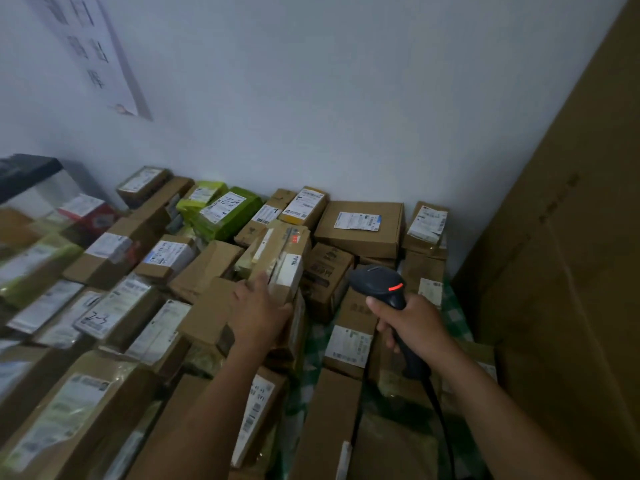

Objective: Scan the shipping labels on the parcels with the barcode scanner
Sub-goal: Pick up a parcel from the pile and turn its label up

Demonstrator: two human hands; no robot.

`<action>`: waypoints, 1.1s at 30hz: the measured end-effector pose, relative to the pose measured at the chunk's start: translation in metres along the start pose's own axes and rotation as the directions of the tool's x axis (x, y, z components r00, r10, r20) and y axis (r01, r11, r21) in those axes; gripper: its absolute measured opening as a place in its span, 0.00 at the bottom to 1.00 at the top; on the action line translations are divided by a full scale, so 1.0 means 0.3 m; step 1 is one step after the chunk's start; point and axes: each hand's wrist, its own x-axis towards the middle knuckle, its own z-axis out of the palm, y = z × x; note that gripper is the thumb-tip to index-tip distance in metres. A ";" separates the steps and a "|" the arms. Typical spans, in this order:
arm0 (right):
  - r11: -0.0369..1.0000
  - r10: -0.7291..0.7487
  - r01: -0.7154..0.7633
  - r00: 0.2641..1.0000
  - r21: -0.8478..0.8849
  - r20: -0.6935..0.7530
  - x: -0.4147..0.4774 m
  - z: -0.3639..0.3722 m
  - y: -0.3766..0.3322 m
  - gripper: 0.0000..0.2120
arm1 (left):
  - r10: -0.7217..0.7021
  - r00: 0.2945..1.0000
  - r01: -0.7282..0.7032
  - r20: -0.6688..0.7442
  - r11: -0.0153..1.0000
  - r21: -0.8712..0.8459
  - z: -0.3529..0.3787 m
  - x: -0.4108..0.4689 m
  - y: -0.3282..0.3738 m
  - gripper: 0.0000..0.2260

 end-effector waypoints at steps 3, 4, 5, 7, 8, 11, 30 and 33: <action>1.000 -0.001 0.000 0.999 -0.015 -0.054 -0.003 -0.026 0.012 0.15 | 0.053 0.997 -0.056 -0.060 0.997 -0.049 0.014 -0.048 0.035 0.34; 1.000 0.002 -0.002 0.996 -0.008 -0.085 -0.001 -0.037 0.018 0.15 | 0.090 0.994 -0.094 -0.062 0.993 -0.067 0.024 -0.066 0.056 0.35; 1.000 0.004 -0.003 0.993 0.012 -0.117 0.002 -0.049 0.026 0.16 | 0.129 0.991 -0.133 -0.046 0.986 -0.097 0.033 -0.083 0.082 0.35; 0.998 0.013 -0.003 0.985 0.061 -0.172 0.011 -0.075 0.046 0.15 | 0.207 0.978 -0.202 0.022 0.969 -0.145 0.063 -0.108 0.136 0.36; 0.997 0.024 -0.008 0.980 0.079 -0.198 0.016 -0.088 0.057 0.14 | 0.245 0.967 -0.234 0.064 0.962 -0.144 0.083 -0.116 0.160 0.36; 0.991 0.063 -0.029 0.966 0.134 -0.252 0.029 -0.123 0.087 0.13 | 0.284 0.946 -0.270 0.155 0.957 -0.106 0.152 -0.127 0.221 0.37; 0.995 0.028 -0.005 0.975 0.100 -0.221 0.225 -0.141 0.068 0.16 | 0.291 0.899 -0.288 0.328 0.956 -0.058 0.348 0.001 0.238 0.19; 0.996 0.014 0.005 0.977 0.086 -0.215 0.284 -0.136 0.031 0.18 | 0.265 0.952 -0.252 0.150 0.962 -0.102 0.312 0.101 0.257 0.22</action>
